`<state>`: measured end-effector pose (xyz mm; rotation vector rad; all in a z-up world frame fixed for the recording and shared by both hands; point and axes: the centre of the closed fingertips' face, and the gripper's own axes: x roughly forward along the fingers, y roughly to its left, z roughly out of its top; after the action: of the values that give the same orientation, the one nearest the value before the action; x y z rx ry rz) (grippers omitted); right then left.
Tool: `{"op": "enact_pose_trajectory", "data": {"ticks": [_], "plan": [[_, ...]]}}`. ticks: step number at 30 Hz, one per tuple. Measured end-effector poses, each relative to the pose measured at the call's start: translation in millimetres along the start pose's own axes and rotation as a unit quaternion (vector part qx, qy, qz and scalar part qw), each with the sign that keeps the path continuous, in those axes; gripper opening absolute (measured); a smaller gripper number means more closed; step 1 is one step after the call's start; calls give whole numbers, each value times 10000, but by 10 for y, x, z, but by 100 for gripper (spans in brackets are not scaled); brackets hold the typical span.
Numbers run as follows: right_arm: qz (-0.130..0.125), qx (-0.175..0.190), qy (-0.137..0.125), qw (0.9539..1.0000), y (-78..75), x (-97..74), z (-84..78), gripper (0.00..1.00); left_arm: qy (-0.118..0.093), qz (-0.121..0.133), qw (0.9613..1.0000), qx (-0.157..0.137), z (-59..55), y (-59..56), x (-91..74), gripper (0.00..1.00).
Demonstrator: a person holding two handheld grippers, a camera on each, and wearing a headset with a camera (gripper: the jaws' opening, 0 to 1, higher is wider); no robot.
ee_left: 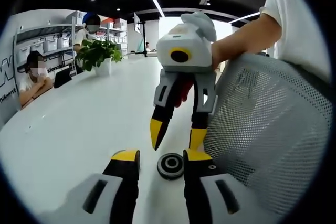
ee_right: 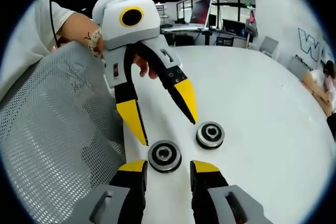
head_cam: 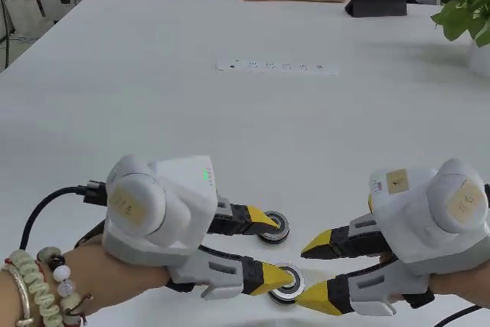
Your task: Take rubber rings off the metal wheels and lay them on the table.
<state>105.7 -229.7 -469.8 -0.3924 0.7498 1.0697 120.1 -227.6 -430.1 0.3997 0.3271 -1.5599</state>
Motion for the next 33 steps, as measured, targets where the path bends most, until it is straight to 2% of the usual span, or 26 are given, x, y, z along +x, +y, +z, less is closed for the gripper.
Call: {"op": "enact_pose_trajectory", "data": {"ticks": [3, 6, 12, 15, 19, 22, 27, 30, 33], "plan": [[21, 67, -23, 10000, 10, 21, -12, 28, 8, -10, 9999, 106, -23, -18, 34, 25], [56, 44, 62, 10000, 38, 54, -51, 27, 122, -110, 9997, 192, -89, -54, 76, 23], [60, 24, 123, 9999, 49, 76, -72, 26, 217, -198, 9992, 278, -172, -86, 148, 20], [60, 76, 66, 9999, 47, 79, -55, 25, 181, -197, 9994, 216, -177, -85, 160, 20], [48, 92, 59, 9999, 44, 84, -55, 25, 210, -258, 9991, 276, -205, -117, 167, 17], [58, 108, 36, 9999, 51, 88, -48, 24, 263, -291, 9985, 387, -234, -139, 174, 14], [9, 98, 19, 9999, 32, 92, -33, 23, 247, -223, 9976, 613, -216, -142, 187, 8], [-8, 144, 5, 9999, 19, 91, -35, 23, 230, -225, 9971, 688, -213, -144, 182, 6], [-11, 157, -1, 9999, 16, 91, -35, 22, 206, -225, 9976, 628, -218, -136, 178, 6]]}}
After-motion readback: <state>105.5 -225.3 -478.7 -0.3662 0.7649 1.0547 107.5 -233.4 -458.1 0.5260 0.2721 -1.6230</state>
